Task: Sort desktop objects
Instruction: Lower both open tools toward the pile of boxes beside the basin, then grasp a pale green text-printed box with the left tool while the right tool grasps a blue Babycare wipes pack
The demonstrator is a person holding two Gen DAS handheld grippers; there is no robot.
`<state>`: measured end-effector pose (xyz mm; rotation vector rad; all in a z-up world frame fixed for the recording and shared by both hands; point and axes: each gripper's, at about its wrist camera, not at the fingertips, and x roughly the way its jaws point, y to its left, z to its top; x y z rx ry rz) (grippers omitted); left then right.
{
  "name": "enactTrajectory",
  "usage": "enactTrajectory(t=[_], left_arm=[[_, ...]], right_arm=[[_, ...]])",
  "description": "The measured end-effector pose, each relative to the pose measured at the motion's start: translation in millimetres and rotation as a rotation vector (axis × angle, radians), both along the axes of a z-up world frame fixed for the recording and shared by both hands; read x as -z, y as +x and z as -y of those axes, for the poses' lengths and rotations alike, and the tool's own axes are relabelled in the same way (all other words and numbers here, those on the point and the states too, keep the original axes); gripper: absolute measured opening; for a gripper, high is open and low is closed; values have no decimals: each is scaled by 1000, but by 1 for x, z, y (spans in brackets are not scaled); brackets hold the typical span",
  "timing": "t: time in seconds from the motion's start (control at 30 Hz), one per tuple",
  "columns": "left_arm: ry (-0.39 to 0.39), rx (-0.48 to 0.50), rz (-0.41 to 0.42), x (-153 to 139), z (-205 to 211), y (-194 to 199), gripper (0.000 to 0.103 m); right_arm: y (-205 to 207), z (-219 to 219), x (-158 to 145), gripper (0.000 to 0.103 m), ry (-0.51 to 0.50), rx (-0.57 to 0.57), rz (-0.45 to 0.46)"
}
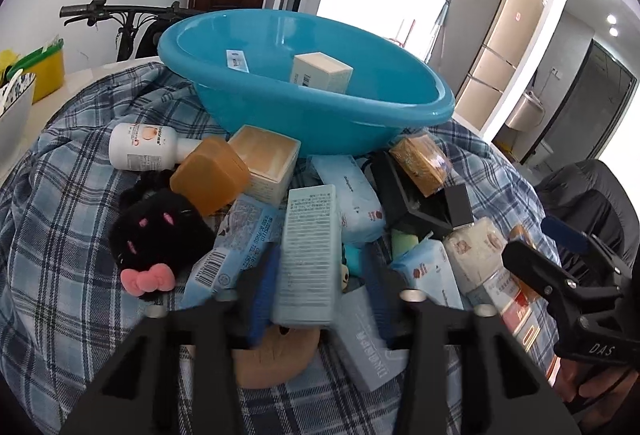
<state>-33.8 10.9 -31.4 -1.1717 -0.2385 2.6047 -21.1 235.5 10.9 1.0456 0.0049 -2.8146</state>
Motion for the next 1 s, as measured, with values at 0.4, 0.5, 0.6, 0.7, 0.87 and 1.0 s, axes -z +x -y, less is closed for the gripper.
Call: enactTrajectory(t=[0.4,0.5,0.6,0.7,0.87,1.0], left_arm=[[-27,41,26,12,-17,-2,31],[-42,20,-1,8,-16,-1,30],[-70,-7,-49,-1,-13,4,30],[-117,-40,-98,-12,-10,11,30],[-132,-66,-95,-17,0,18,30],[-145,-68,-90,-15,3,23,30]], right_arm=[[0,9,2,103,12,-33,6],[1,7,2,103,11,-28,5],[1,5,2,103,2,-30,9],[2,11,4,102,-8,-63,15],[3,32,11,84,-6,-142,42],[0,44,20,82,-27,-177,72]])
